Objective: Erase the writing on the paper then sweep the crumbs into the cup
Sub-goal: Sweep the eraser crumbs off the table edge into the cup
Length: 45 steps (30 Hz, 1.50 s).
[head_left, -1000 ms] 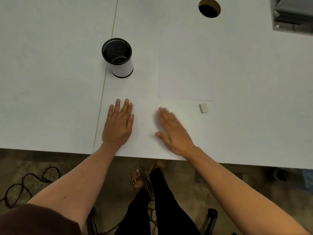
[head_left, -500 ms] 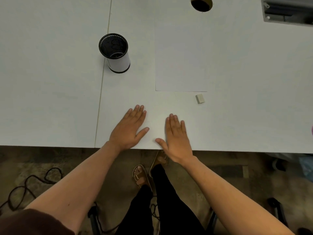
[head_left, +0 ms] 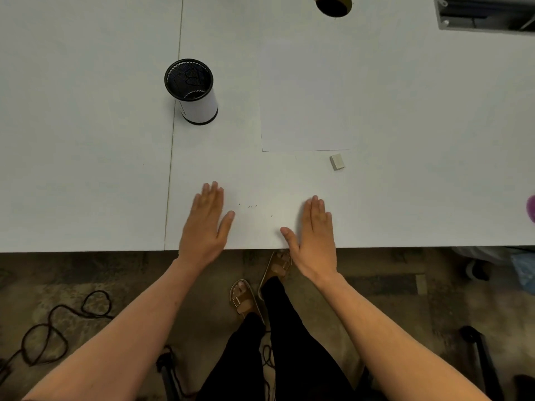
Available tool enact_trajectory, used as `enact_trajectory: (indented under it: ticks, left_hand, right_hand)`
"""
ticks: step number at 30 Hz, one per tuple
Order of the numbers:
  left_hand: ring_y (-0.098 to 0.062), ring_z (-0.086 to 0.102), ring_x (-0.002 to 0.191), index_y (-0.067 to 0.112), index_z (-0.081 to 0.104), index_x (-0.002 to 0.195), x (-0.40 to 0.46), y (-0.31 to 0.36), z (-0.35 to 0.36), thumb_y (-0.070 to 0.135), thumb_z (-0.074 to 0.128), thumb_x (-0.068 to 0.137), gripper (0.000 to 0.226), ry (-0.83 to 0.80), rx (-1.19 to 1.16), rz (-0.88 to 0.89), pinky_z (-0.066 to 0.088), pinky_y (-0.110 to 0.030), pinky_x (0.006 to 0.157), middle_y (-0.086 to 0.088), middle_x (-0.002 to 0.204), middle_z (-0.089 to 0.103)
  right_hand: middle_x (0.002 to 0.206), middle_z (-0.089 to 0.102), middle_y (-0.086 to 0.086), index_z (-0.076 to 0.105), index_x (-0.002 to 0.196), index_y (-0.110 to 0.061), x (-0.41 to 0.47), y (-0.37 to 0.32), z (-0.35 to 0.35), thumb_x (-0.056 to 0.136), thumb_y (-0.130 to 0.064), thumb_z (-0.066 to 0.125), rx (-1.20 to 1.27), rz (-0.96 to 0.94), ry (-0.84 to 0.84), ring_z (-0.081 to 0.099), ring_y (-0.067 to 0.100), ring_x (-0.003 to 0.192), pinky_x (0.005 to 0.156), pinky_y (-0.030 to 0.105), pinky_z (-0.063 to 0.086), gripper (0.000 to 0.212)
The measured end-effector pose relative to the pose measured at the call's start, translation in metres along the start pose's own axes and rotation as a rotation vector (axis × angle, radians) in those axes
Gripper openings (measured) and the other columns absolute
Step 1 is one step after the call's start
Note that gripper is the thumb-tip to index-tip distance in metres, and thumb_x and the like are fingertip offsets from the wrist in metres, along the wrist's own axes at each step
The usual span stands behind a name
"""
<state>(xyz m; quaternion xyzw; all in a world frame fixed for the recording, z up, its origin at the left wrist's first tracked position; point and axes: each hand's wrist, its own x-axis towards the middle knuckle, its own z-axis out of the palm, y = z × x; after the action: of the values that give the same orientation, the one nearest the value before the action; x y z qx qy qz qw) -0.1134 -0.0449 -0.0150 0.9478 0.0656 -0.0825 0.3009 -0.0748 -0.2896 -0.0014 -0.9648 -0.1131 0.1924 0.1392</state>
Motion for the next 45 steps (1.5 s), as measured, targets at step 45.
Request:
enact_trajectory:
  ticks: [45]
  left_hand:
    - [-0.026,-0.019,0.153,0.006,-0.008,0.155,-0.076,0.034,0.041,0.065,0.013,0.099,0.084,-0.094,0.254,-0.173,-0.010,-0.041,0.125,-0.015,0.165,-0.013]
  right_hand:
    - [0.157,-0.012,0.012,-0.007,0.149,-0.006,-0.048,-0.039,0.035,0.092,-0.068,-0.004,-0.028,0.081,-0.019,-0.021,0.021,0.145,0.119,0.046,-0.007,0.084]
